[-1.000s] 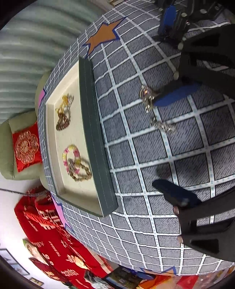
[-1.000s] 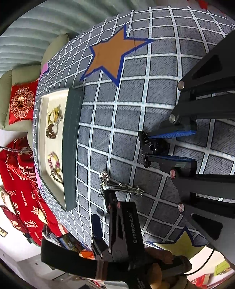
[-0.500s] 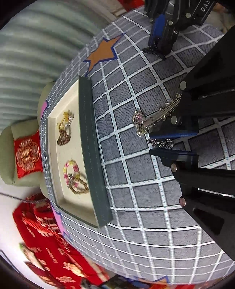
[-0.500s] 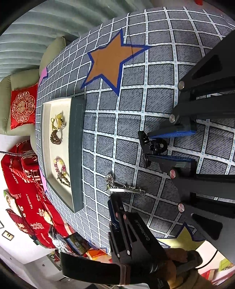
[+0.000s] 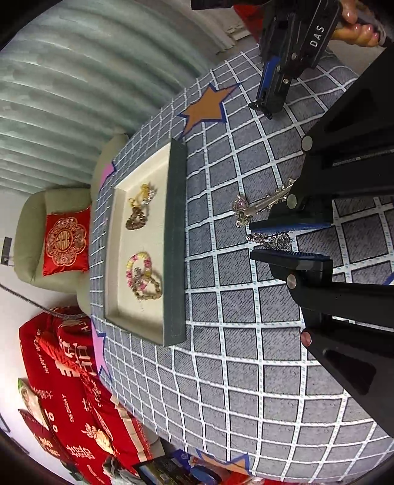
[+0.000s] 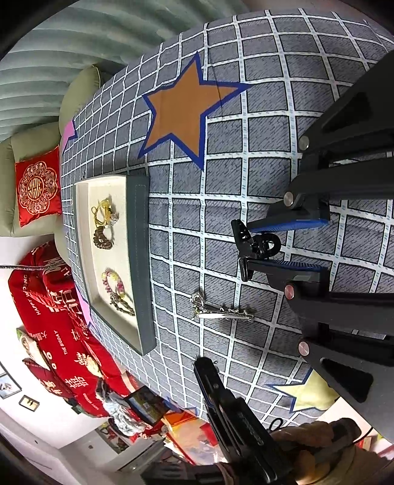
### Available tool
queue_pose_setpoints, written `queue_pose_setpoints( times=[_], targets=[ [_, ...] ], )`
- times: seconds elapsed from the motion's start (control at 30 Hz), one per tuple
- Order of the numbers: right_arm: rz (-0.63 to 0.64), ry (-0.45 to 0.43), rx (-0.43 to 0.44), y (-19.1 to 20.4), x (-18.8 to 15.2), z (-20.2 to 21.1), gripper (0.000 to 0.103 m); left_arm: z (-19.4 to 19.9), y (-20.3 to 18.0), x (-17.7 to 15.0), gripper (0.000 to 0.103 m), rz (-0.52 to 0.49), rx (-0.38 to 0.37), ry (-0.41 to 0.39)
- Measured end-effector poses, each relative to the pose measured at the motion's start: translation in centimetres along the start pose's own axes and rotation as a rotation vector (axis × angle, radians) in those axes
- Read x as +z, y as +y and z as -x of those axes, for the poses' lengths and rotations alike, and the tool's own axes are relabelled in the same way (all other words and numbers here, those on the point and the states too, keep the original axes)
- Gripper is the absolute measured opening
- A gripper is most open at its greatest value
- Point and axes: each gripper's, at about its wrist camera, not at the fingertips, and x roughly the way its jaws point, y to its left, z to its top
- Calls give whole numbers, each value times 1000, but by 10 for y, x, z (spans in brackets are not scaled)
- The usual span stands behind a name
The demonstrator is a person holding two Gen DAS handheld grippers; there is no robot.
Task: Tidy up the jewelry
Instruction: 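Carry the black clip and silver charm into the tray and open both tools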
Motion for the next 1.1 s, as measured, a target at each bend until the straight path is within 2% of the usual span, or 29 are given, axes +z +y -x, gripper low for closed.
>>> queue_pose_setpoints(
  times=[0.53,0.9,1.1],
  targets=[
    [-54,-37,29,-6,21,18,19,25,6,11,20,50,45,-55],
    [-48,-51,27,-7,34,21,19,30,1,20,20,41,51,-77],
    [-40,-67,39,-7,51,26,19,34,0,33,20,28,53,-98]
  ],
)
